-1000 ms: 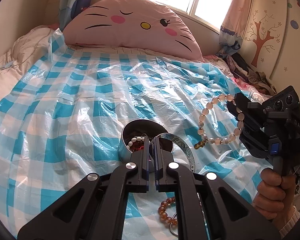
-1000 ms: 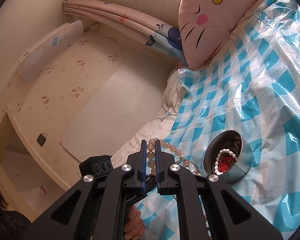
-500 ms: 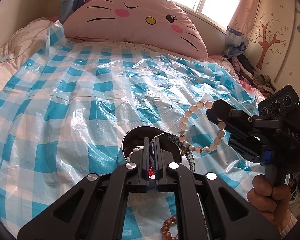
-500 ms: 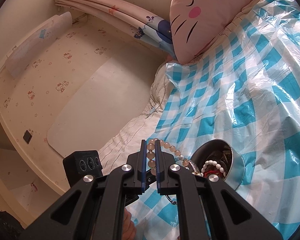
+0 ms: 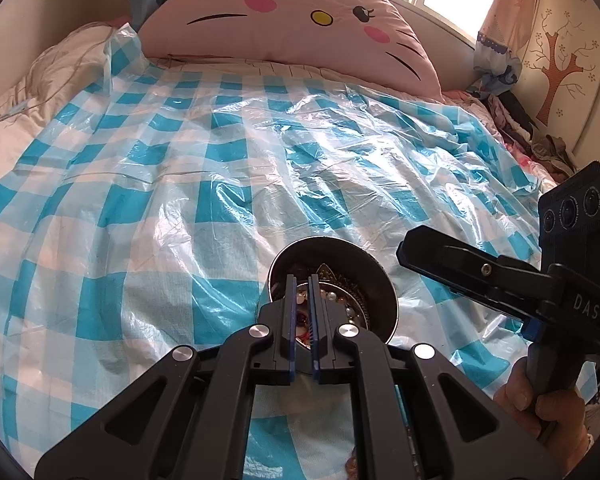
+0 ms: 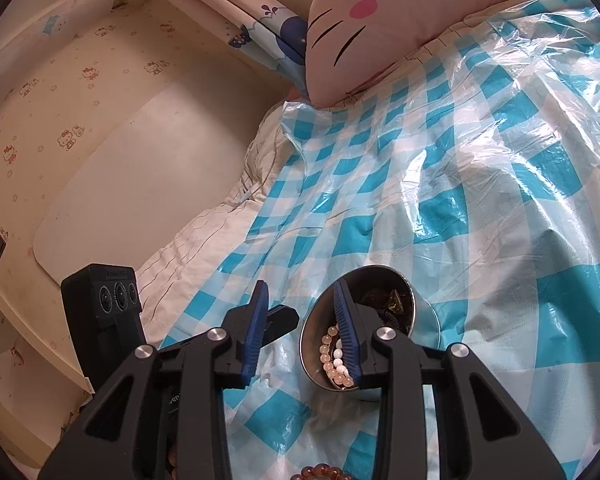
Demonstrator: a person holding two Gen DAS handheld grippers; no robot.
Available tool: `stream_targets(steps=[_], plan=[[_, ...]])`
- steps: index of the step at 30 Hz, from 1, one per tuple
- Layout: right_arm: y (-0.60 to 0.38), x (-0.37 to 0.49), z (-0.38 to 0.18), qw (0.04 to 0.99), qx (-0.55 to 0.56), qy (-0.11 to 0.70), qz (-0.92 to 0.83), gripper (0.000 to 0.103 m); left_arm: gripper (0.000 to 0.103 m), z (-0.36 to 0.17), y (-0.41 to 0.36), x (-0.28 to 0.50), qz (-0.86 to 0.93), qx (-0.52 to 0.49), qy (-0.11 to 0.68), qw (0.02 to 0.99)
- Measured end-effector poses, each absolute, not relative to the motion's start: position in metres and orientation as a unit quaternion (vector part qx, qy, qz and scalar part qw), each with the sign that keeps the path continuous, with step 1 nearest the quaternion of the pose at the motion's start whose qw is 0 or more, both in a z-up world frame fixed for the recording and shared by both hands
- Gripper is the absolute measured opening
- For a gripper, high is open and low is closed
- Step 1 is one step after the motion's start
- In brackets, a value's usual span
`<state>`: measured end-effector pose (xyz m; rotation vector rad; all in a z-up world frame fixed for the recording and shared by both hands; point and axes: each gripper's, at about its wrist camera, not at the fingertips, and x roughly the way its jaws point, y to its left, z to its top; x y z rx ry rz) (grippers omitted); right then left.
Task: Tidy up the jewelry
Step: 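Open both grippers over the tin, releasing the bangle and pink bracelet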
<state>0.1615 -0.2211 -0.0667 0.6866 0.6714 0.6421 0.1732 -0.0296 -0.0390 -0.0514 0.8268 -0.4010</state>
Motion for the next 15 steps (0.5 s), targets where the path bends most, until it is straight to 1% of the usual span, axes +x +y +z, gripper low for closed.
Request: stream_targets(steps=[1,3,4,5,6,8,10,12,14,15], plan=[[-0.221,0.159,-0.067,0.838,0.323,0.319,0.301,0.036,0.006,-0.038,-0.029,0.17,-0.193,-0.023,0.399,0.896],[-0.223,0.152,-0.064,0.842,0.318,0.321,0.295,0.041,0.007,-0.038,-0.026,0.161,-0.192,-0.017,0.4,0.896],[-0.224,0.147,-0.062,0.845,0.314,0.32,0.292,0.049,0.008,-0.038,-0.024,0.155,-0.192,-0.016,0.402,0.895],[-0.225,0.141,-0.059,0.848,0.31,0.319,0.288,0.055,0.012,-0.039,-0.022,0.148,-0.193,-0.015,0.405,0.894],[-0.226,0.137,-0.056,0.852,0.304,0.317,0.285,0.056,0.016,-0.041,-0.02,0.142,-0.193,-0.014,0.408,0.892],[-0.227,0.128,-0.05,0.859,0.291,0.316,0.277,0.056,0.021,-0.046,-0.016,0.128,-0.197,-0.011,0.415,0.888],[-0.227,0.115,-0.049,0.866,0.278,0.323,0.262,0.058,0.024,-0.05,-0.015,0.114,-0.2,-0.003,0.421,0.885],[-0.224,0.099,-0.053,0.874,0.25,0.343,0.238,0.058,0.029,-0.054,-0.013,0.099,-0.204,0.003,0.426,0.881],[-0.219,0.085,-0.062,0.88,0.205,0.375,0.209,0.059,0.031,-0.056,-0.012,0.084,-0.213,0.006,0.43,0.877],[-0.215,0.08,-0.068,0.881,0.178,0.392,0.196,0.059,0.035,-0.057,-0.014,0.077,-0.219,0.01,0.432,0.875]])
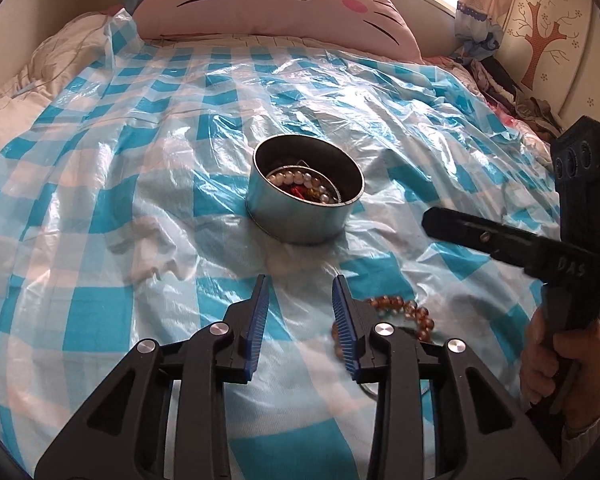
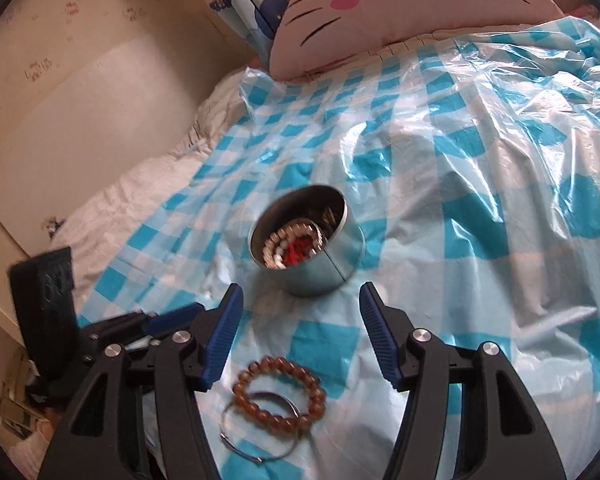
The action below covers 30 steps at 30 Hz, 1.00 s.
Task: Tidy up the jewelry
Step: 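Open both grippers over the tin, releasing the bangle and pink bracelet, then grasp the second silver bangle with the left gripper while the right gripper grasps the amber bead bracelet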
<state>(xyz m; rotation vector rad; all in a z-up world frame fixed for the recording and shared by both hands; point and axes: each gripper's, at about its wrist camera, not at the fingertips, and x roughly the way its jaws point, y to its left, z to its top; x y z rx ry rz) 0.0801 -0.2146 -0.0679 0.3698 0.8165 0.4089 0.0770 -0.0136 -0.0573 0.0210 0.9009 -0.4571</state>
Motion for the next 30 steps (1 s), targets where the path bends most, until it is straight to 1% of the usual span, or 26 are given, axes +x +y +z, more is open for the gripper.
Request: stream_targets(steps=[3,10,12,13,21,25,30], plan=[[-0.198,0.071,-0.086,0.877,0.102,0.436,0.174,0.059,0.041,-0.06,-0.022,0.057,-0.231,0.038,0.431,0.871],[-0.17,0.069,-0.109,0.878,-0.019,0.46,0.128,0.061,0.041,-0.076,-0.049,0.038,-0.23,0.098,0.446,0.86],[-0.173,0.067,-0.11,0.881,-0.036,0.46,0.102,0.065,0.041,-0.082,-0.054,0.035,-0.222,0.12,0.448,0.858],[-0.176,0.066,-0.109,0.883,-0.037,0.459,0.089,0.068,0.041,-0.083,-0.056,0.033,-0.219,0.128,0.446,0.858],[-0.2,0.045,-0.099,0.897,-0.032,0.441,0.014,0.07,0.042,-0.08,-0.047,0.025,-0.193,0.153,0.446,0.861],[-0.198,0.042,-0.095,0.901,-0.035,0.431,0.022,0.07,0.042,-0.072,-0.045,0.014,-0.18,0.178,0.44,0.862],[-0.19,0.035,-0.085,0.91,-0.018,0.406,0.078,0.069,0.041,-0.067,-0.053,0.019,-0.183,0.195,0.424,0.866]])
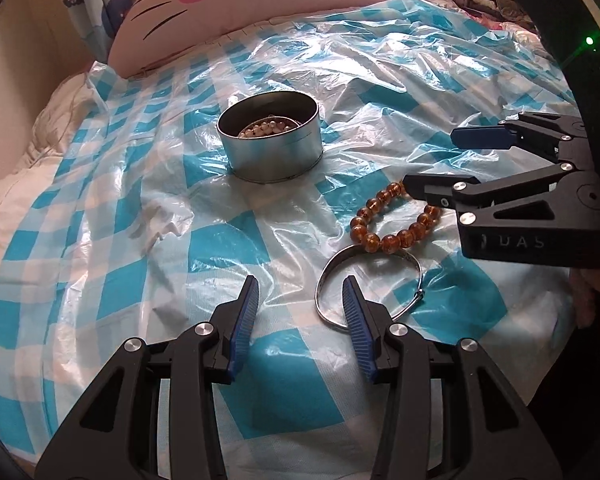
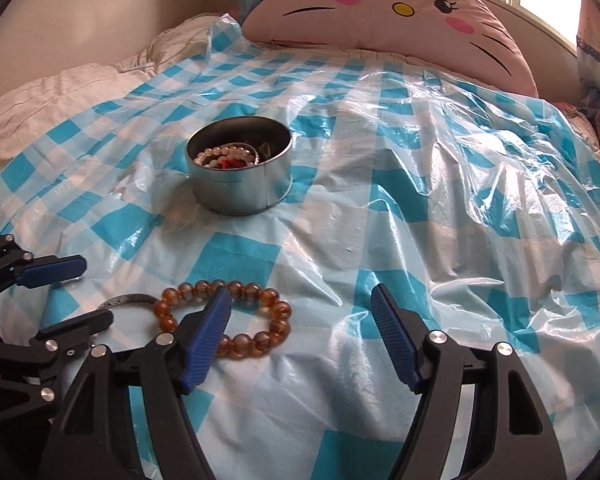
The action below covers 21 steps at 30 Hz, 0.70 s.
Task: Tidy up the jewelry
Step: 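Grasp the second silver bangle with the left gripper while the right gripper grasps the amber bead bracelet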
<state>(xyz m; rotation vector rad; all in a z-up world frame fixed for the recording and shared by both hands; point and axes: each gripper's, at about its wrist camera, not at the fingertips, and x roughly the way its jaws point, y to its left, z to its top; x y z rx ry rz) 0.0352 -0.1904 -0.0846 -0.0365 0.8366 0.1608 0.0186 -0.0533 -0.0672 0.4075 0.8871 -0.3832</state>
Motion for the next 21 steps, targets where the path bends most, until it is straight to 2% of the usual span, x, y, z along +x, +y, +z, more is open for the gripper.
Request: stream_targets(steps=[1,2,5,7,9,11,13,14,15,17,21], plan=[[-0.188,0.036,-0.085,0.909,-0.013,0.407,0.087,0.068,0.041,-0.068,-0.056,0.02,-0.189,0.198,0.419,0.865],[-0.188,0.037,-0.086,0.906,-0.006,0.411,0.097,0.059,0.041,-0.069,-0.06,0.022,-0.195,0.202,0.415,0.865],[-0.185,0.041,-0.09,0.9,-0.001,0.423,0.106,0.045,0.041,-0.076,-0.07,0.024,-0.206,0.216,0.412,0.861],[-0.181,0.043,-0.094,0.896,-0.005,0.429,0.111,0.041,0.041,-0.082,-0.072,0.024,-0.211,0.218,0.412,0.859],[-0.177,0.044,-0.099,0.892,-0.016,0.439,0.107,0.041,0.025,-0.083,-0.071,0.021,-0.222,0.212,0.415,0.857],[-0.174,0.046,-0.103,0.89,-0.025,0.444,0.103,0.039,0.021,-0.083,-0.073,0.017,-0.214,0.223,0.411,0.858],[-0.172,0.044,-0.104,0.889,-0.031,0.444,0.106,0.03,0.014,-0.082,-0.071,0.014,-0.2,0.226,0.411,0.86],[-0.17,0.043,-0.103,0.889,-0.036,0.444,0.108,0.028,0.007,-0.08,-0.068,0.014,-0.189,0.224,0.411,0.864],[-0.169,0.041,-0.103,0.89,-0.042,0.442,0.107,0.027,0.004,-0.079,-0.064,0.014,-0.182,0.217,0.413,0.866],[-0.168,0.04,-0.103,0.889,-0.043,0.441,0.112,0.019,0.003,-0.076,-0.053,0.013,-0.172,0.198,0.418,0.87],[-0.169,0.039,-0.102,0.89,-0.041,0.439,0.112,0.019,0.004,-0.071,-0.039,0.012,-0.181,0.165,0.426,0.871]])
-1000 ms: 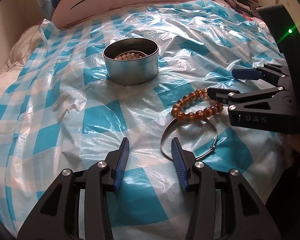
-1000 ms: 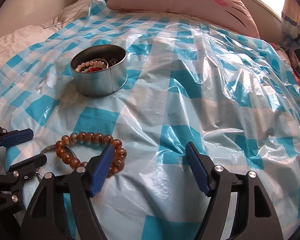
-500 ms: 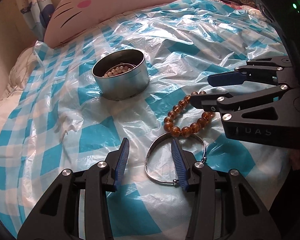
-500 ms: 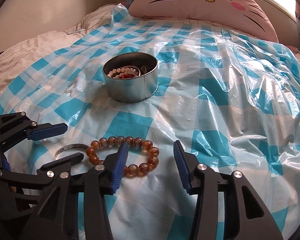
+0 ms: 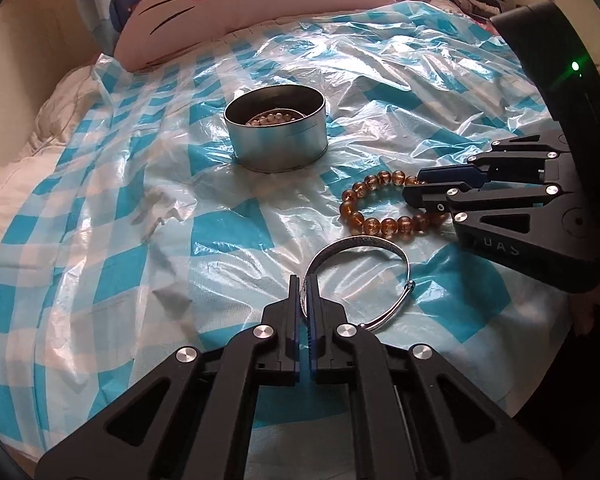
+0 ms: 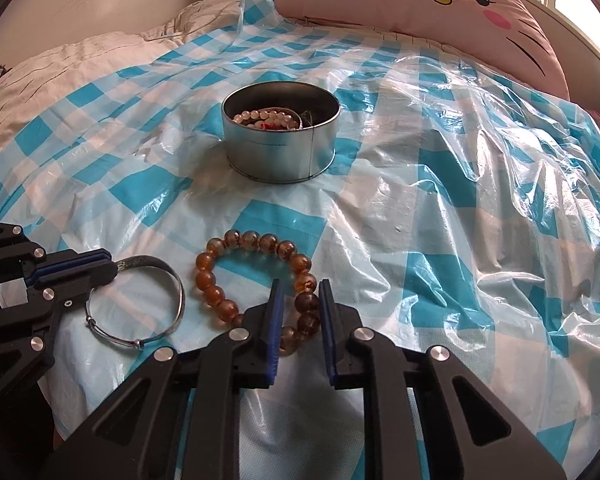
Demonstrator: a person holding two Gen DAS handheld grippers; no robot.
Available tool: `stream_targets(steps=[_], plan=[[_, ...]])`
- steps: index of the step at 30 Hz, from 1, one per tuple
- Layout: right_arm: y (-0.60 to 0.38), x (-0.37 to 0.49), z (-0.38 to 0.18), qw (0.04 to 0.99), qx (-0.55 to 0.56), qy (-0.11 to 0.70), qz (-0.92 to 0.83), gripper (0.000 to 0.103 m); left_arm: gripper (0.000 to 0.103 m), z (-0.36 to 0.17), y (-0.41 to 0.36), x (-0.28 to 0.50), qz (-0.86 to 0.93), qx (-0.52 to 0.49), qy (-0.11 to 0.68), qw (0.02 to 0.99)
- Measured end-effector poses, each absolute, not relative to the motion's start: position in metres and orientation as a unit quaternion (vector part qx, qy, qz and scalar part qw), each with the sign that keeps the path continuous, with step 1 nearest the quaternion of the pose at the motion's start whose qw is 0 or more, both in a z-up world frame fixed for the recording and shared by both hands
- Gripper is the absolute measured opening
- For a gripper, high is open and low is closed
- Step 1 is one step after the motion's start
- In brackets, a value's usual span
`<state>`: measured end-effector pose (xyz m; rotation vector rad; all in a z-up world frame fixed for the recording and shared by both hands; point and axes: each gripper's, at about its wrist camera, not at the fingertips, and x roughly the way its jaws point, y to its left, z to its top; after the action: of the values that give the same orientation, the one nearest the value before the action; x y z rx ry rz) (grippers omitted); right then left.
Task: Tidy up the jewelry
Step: 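Grasp the second silver bangle with the left gripper while the right gripper grasps the amber bead bracelet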
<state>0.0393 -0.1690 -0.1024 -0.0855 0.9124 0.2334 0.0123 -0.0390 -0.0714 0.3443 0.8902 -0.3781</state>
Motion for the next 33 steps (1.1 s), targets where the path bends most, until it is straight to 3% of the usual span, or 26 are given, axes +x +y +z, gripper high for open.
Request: stream_targets(steps=[1,8,12,14,30,32,33], plan=[[-0.17,0.04,-0.102,0.891,-0.038,0.439,0.111,0.023,0.004,-0.071,-0.037,0.013,-0.185,0.155,0.428,0.871],[-0.167,0.04,-0.103,0.889,-0.041,0.442,0.118,0.023,0.007,-0.076,-0.044,0.023,-0.203,0.142,0.431,0.867],[-0.165,0.04,-0.102,0.889,-0.043,0.439,0.125,0.016,0.007,-0.08,-0.051,0.025,-0.208,0.152,0.43,0.865],[-0.163,0.039,-0.101,0.89,-0.046,0.436,0.126,0.013,0.003,-0.079,-0.052,0.023,-0.214,0.156,0.427,0.865],[-0.167,0.038,-0.097,0.895,-0.039,0.427,0.123,0.013,0.004,-0.077,-0.041,0.031,-0.212,0.129,0.435,0.866],[-0.168,0.039,-0.097,0.893,-0.039,0.431,0.122,0.013,0.012,-0.078,-0.043,0.033,-0.209,0.133,0.434,0.866],[-0.168,0.039,-0.098,0.893,-0.038,0.432,0.12,0.014,0.025,-0.078,-0.044,0.033,-0.205,0.136,0.431,0.868]])
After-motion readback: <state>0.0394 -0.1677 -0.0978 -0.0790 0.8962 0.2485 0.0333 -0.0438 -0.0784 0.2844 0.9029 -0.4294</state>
